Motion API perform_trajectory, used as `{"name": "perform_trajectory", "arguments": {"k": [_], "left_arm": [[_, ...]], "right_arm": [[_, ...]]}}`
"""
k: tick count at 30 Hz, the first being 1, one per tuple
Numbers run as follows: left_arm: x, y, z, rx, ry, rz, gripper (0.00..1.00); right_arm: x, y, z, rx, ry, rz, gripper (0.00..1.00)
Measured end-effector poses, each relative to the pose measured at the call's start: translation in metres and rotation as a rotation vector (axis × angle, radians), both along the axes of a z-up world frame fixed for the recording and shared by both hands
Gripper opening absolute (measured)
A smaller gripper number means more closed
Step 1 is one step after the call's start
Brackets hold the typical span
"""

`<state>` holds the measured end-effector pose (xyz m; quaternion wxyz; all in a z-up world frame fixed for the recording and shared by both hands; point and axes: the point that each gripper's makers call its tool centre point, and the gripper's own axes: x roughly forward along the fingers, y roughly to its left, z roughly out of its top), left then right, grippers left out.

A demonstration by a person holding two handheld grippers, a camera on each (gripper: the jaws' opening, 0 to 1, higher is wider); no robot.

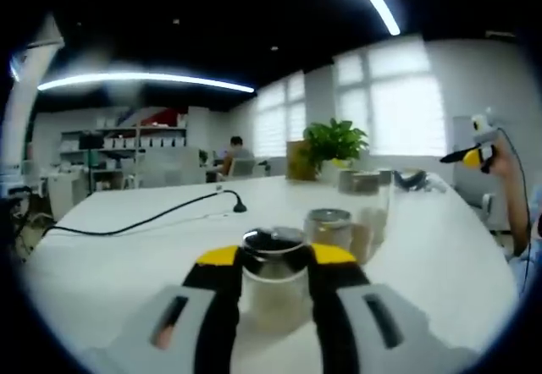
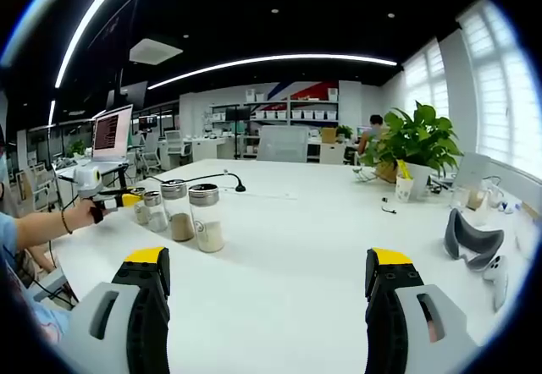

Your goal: Rotate the seasoning bottle until the label or dispensing opening points toward the visible target arrow and the bottle remains upright within the marked orientation range

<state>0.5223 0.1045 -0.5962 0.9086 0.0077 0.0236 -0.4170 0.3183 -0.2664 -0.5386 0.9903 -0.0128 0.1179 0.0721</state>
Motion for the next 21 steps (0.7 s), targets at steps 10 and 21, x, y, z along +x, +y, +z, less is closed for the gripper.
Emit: {"name": "perform_trajectory", "arguments": {"k": [10,21], "left_arm": [[-0.004,-0.009,0.000,0.085,0.039,-0.290,0.32],[-0.008,-0.015,-0.001,0.069,0.038,-0.373,0.32]], "right_arm": [[0.001,0.000,0.001,0.020,-0.011,-0.012,0.99],[0.000,0.002,0.005,0.021,-0.032,-0.008,0.99]]}}
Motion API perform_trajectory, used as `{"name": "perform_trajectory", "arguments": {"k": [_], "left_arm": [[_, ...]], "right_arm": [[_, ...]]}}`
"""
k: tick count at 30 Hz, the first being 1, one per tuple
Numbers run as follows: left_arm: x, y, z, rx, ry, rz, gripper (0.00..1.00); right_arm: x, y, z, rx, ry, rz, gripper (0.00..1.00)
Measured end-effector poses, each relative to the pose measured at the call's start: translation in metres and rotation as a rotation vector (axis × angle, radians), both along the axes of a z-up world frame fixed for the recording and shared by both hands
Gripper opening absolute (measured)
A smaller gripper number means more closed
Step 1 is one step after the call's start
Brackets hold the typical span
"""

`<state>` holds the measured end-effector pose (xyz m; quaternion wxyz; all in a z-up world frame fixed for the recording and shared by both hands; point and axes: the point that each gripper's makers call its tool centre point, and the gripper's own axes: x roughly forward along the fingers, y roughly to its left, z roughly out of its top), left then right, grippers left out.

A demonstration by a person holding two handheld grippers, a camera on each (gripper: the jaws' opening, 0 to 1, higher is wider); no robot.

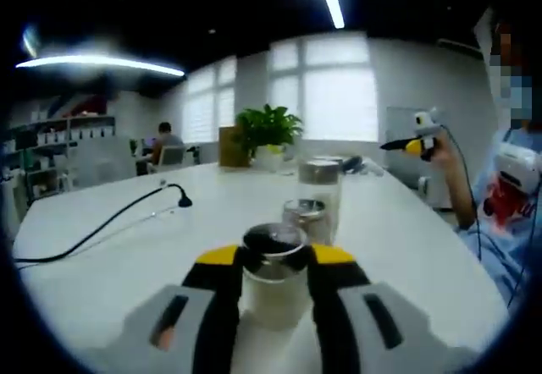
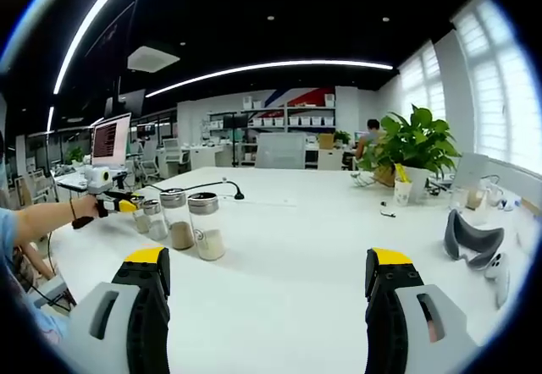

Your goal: Rotate the seasoning bottle until the label or dispensing opening points toward the visible target arrow and the bottle remains upright within the marked orientation range

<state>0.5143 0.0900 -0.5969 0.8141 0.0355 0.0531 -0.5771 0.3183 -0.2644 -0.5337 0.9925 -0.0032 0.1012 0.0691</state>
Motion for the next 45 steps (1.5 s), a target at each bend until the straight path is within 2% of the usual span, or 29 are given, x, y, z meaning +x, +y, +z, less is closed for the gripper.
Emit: {"name": "perform_trajectory", "arguments": {"k": [7,8,11,12,13,16,17,18,20,21,24,27,28,30,31,33,35,38,39,40,41,43,44,45], "left_arm": [[-0.001,-0.001,0.000,-0.005,0.028,-0.014,0.33],[-0.003,-0.001,0.000,-0.005,0.031,-0.020,0.36],[-0.004,0.002,-0.012,0.037,0.084,-0.019,0.68],[-0.005,0.003,-0.015,0.042,0.108,-0.015,0.76],[-0.005,0.004,-0.016,0.042,0.122,-0.005,0.76],[-0.004,0.011,-0.011,-0.008,0.109,0.064,0.65],[-0.004,0.014,-0.012,-0.010,0.117,0.091,0.65],[-0.003,0.017,-0.014,0.011,0.116,0.123,0.71],[-0.014,0.015,-0.022,0.079,0.104,0.112,0.84],[-0.018,0.012,-0.021,0.070,0.108,0.114,0.88],[-0.028,0.013,-0.020,0.069,0.130,0.157,0.90],[-0.039,0.014,-0.024,0.103,0.163,0.254,1.00],[-0.047,0.014,-0.029,0.148,0.170,0.248,1.00],[-0.065,0.006,-0.029,0.162,0.142,0.222,1.00],[-0.071,0.005,-0.028,0.165,0.139,0.236,1.00],[-0.078,0.011,-0.024,0.152,0.146,0.280,1.00],[-0.085,0.019,-0.017,0.110,0.157,0.349,1.00],[-0.089,0.025,-0.004,0.051,0.090,0.408,1.00],[-0.090,0.026,-0.002,0.033,0.078,0.430,1.00],[-0.092,0.027,-0.003,0.032,0.089,0.437,1.00],[-0.094,0.030,-0.004,0.029,0.111,0.447,0.99],[-0.094,0.035,0.000,-0.022,0.150,0.483,0.96],[-0.098,0.035,-0.001,-0.007,0.165,0.478,0.95],[-0.104,0.035,-0.002,0.011,0.152,0.467,0.95]], "right_arm": [[0.001,0.003,-0.004,-0.007,0.023,0.015,0.99],[0.001,0.002,-0.005,-0.006,0.024,0.013,0.99],[0.001,0.000,-0.005,-0.005,0.028,0.008,0.99],[0.002,-0.001,-0.006,-0.010,0.032,0.004,0.99],[0.001,-0.001,-0.008,-0.013,0.040,0.001,0.99],[0.002,0.000,-0.012,-0.020,0.054,0.000,0.99],[0.003,0.002,-0.012,-0.025,0.059,0.006,0.99],[0.003,0.003,-0.013,-0.028,0.060,0.011,0.99],[0.004,0.009,-0.012,-0.027,0.052,0.023,0.99],[0.004,0.013,-0.011,-0.024,0.047,0.032,0.99],[0.004,0.020,-0.013,-0.039,0.060,0.067,0.99],[0.006,0.022,-0.014,-0.039,0.063,0.078,0.99],[0.008,0.024,-0.015,-0.033,0.062,0.085,0.99],[0.011,0.025,-0.020,-0.019,0.076,0.097,0.99],[0.012,0.026,-0.024,-0.018,0.091,0.107,0.99],[0.013,0.026,-0.029,-0.014,0.106,0.115,0.99],[0.013,0.024,-0.029,0.005,0.102,0.113,0.99],[0.015,0.023,-0.034,0.017,0.091,0.103,0.99],[0.014,0.023,-0.042,0.030,0.114,0.089,0.98],[0.013,0.022,-0.049,0.030,0.143,0.085,0.98],[0.013,0.023,-0.052,0.025,0.145,0.085,0.98],[0.013,0.023,-0.051,0.022,0.138,0.090,0.98],[0.013,0.024,-0.049,0.025,0.125,0.099,0.98],[0.012,0.027,-0.047,0.033,0.112,0.102,0.98]]}}
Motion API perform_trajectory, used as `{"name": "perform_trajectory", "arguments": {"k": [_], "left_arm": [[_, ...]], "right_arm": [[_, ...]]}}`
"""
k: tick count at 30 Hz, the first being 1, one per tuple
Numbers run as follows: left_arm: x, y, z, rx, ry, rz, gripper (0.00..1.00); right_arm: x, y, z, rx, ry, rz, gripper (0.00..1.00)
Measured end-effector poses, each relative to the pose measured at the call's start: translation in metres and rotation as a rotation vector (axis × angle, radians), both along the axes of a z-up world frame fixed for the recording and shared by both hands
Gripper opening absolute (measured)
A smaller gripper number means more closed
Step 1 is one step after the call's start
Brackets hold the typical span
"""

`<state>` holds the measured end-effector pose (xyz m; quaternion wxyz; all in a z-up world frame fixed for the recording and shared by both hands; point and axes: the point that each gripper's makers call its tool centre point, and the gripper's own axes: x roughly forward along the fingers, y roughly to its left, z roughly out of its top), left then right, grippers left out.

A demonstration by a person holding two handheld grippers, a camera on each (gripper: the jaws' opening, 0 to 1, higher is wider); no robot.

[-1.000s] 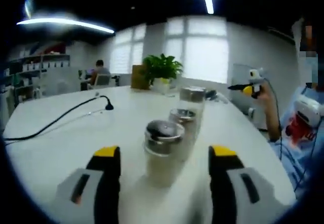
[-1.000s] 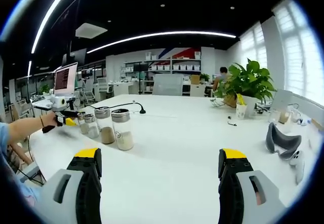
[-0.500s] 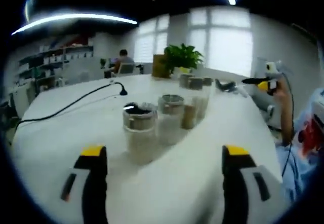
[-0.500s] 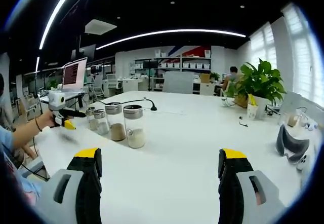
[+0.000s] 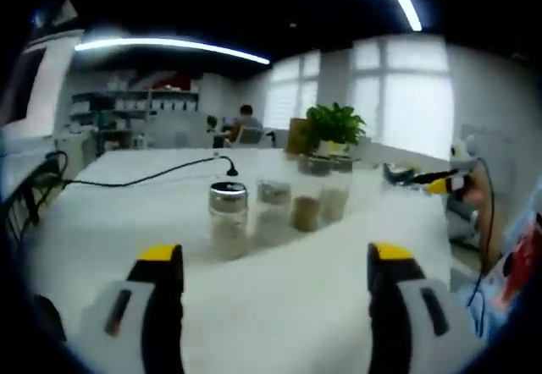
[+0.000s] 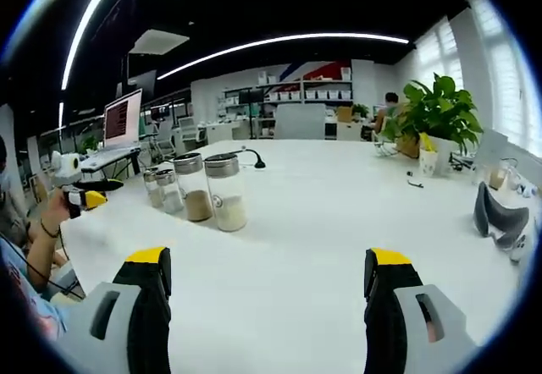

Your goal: Rotate the seasoning bottle until the label or dispensing opening points toward the visible target arrow and the bottle remains upright within the marked orientation range

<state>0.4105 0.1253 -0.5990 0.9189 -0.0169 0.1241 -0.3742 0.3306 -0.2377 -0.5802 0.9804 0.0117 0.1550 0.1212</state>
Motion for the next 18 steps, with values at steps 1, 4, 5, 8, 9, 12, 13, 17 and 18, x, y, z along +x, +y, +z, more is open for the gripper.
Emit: {"name": "perform_trajectory", "arguments": {"k": [1,4,5,8,9,12,13,17,18], "left_arm": [[-0.005,0.001,0.000,0.012,-0.005,0.007,0.95],[-0.013,0.001,-0.005,0.020,0.017,0.015,0.95],[-0.015,-0.001,-0.007,0.018,0.035,0.011,0.95],[-0.017,-0.007,-0.012,-0.001,0.068,-0.007,0.91],[-0.019,-0.011,-0.013,-0.012,0.076,-0.017,0.88],[-0.025,-0.025,-0.017,-0.022,0.074,-0.053,0.82],[-0.027,-0.027,-0.018,-0.021,0.076,-0.065,0.83],[-0.027,-0.027,-0.016,-0.021,0.058,-0.054,0.87],[-0.026,-0.026,-0.016,-0.011,0.055,-0.048,0.90]], "right_arm": [[0.001,0.001,0.001,0.008,-0.004,0.003,0.98],[0.001,0.007,0.002,0.026,-0.007,0.030,0.98],[0.001,0.009,0.002,0.031,-0.006,0.038,0.98],[-0.001,0.016,0.001,0.029,0.002,0.070,0.98],[-0.001,0.018,0.001,0.023,0.002,0.073,0.99],[-0.001,0.018,0.004,0.008,-0.017,0.062,0.99],[-0.001,0.018,0.004,0.008,-0.022,0.063,0.99],[-0.002,0.024,0.006,0.057,-0.031,0.084,0.99],[-0.002,0.025,0.006,0.058,-0.032,0.083,0.99]]}}
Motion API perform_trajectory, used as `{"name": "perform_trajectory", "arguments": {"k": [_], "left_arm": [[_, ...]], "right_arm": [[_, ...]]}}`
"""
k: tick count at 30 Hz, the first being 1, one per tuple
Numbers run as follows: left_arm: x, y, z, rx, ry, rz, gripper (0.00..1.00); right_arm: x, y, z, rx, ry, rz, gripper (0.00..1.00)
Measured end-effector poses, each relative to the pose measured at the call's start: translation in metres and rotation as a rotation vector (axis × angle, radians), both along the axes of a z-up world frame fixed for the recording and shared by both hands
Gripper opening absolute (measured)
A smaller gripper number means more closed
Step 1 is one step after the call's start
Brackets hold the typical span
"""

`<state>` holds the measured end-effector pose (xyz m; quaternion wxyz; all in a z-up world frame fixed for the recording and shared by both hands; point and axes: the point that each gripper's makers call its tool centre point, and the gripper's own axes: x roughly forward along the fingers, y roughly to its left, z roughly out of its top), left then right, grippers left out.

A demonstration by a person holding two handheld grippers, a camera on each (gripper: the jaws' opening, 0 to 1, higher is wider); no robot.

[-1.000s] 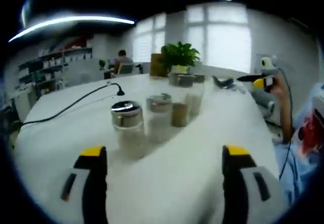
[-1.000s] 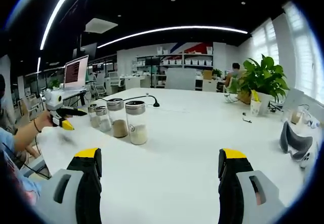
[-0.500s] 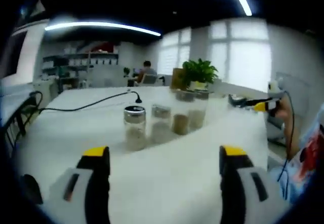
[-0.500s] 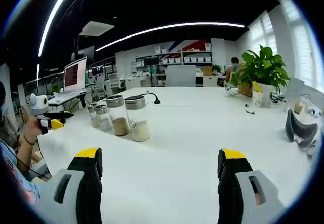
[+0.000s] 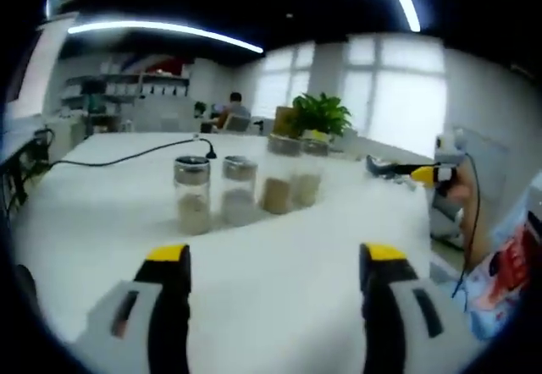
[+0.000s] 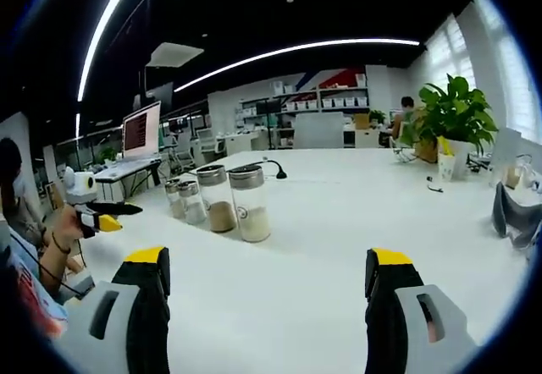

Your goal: Rotate the seasoning bottle until the label or dispensing opening points toward the visible target arrow and the bottle remains upright within the marked orientation range

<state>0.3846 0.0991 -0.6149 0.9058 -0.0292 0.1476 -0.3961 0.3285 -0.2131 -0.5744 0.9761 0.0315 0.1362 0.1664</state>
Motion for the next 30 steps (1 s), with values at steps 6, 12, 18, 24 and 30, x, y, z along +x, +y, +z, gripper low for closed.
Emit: {"name": "perform_trajectory", "arguments": {"k": [6,12,18,24,30], "left_arm": [[0.001,0.002,0.003,0.024,-0.019,0.022,0.98],[0.003,0.013,0.028,-0.001,-0.099,0.080,1.00],[0.002,0.022,0.051,0.033,-0.209,0.138,1.00],[-0.010,0.026,0.073,0.005,-0.249,0.159,1.00],[-0.020,0.041,0.093,-0.040,-0.265,0.182,1.00]], "right_arm": [[0.004,0.006,-0.012,-0.023,0.034,0.014,0.99],[0.004,0.010,-0.014,-0.031,0.043,0.026,0.99],[0.000,0.012,0.000,-0.026,-0.001,0.023,0.99],[-0.004,0.003,0.014,-0.060,-0.047,-0.028,1.00],[-0.012,-0.011,0.035,-0.090,-0.130,-0.091,1.00]]}}
